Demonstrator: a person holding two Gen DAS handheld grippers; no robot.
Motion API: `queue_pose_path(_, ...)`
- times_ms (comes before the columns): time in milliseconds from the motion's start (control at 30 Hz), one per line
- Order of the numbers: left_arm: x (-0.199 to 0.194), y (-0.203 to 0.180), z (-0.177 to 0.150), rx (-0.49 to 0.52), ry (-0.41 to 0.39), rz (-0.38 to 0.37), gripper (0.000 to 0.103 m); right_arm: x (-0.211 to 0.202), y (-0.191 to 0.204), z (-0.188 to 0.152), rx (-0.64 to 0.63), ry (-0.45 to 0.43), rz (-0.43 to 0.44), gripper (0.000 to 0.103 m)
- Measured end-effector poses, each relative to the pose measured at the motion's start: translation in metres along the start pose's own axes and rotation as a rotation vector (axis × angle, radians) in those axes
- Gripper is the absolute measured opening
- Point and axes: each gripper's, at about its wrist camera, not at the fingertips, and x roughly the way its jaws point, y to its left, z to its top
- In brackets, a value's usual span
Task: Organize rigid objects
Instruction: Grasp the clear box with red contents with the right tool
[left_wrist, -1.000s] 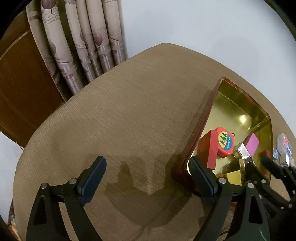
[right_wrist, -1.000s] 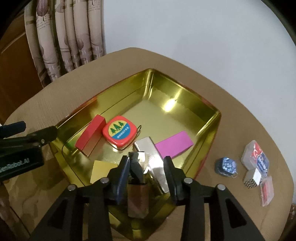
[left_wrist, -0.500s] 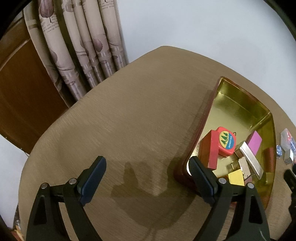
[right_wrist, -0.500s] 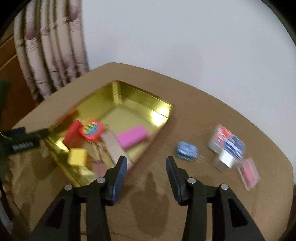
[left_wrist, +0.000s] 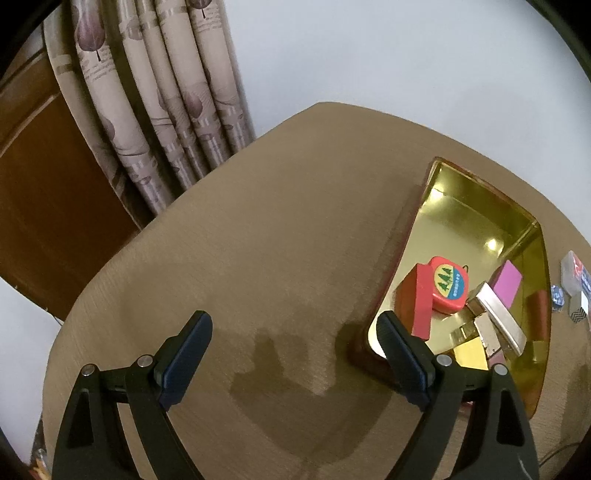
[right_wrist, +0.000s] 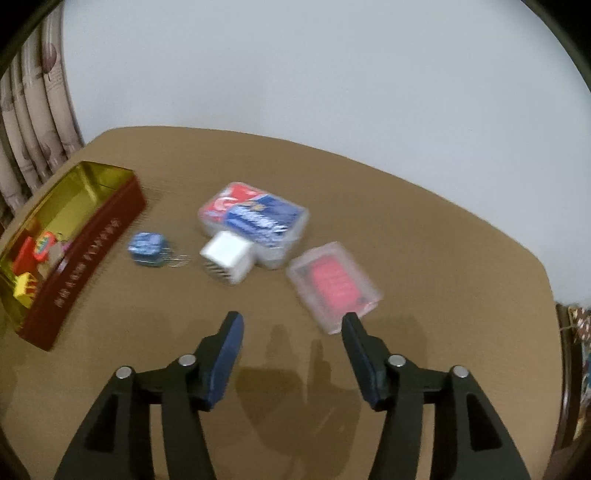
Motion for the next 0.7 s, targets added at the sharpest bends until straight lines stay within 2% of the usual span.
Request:
queue_pose_path(200,0.000,-0.006,-0.001,0.049,-0.030,0.002,0.089,0.023,-0.024,0.009,-0.089,0.024,0.025,0.063)
queue_pose_path(367,-0.001,-0.008,-0.003,0.045,-0.015,-0.064,0.089,0.045,-0.030,0.014,-0.151,0.048,0.057,0.063)
queue_pose_path(467,-0.012,-0.013,-0.001,0.064,-0.034,-0.075,0.089,0.058,-0.033,0.014,-0.180,0.045,0.057,0.063)
queue_pose_path(600,-0.031,-0.032,0.004,0.117,-0.050,-0.102,0.089,0.076,-0.041,0.012,-0.157,0.054,0.095,0.063)
queue_pose_path(700,-0.044,-0.055,0.007,0.178,-0.051,-0.127,0.090,0.083,-0.048,0.010,-0.104,0.025,0.141,0.064)
